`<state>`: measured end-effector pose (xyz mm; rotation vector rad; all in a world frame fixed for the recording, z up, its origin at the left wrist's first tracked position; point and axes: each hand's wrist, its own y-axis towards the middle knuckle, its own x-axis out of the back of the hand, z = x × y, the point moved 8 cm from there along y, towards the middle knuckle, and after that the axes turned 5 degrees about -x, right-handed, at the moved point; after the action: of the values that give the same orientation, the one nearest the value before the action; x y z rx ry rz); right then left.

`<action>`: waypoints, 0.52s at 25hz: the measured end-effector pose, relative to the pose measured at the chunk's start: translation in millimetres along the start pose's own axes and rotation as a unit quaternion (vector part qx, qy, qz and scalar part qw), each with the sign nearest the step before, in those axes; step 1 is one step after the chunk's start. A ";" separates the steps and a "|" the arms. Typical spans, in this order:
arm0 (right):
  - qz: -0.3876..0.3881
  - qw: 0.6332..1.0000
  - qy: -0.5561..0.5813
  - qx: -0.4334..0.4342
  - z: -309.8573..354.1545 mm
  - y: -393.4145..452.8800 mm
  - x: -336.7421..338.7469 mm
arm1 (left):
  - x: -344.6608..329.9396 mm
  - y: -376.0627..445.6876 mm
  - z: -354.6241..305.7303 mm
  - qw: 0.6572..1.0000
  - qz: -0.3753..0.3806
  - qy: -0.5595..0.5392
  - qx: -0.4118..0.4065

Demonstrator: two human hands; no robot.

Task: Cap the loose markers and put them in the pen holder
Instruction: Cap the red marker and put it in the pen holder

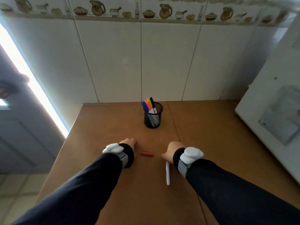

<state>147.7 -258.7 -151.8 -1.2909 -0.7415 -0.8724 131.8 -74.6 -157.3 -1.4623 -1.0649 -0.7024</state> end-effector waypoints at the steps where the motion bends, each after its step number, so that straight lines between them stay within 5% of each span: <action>1: 0.012 1.000 0.013 -0.019 -4.5 -3.7 -6.4 | -3.4 -3.8 -3.8 1.000 -0.012 -0.007 -0.003; 7: 0.013 0.998 0.039 -0.038 -7.6 -11.8 -24.0 | -16.4 -15.3 -2.2 0.998 -0.028 -0.057 -0.014; 13: -0.066 0.969 0.236 0.030 -0.4 -0.3 16.4 | -18.3 -8.4 -20.6 0.994 -0.046 -0.090 -0.052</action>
<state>155.6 -261.2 -137.5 -0.9344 -0.4716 -1.2017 119.6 -99.2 -166.1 -1.5978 -1.2557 -0.7094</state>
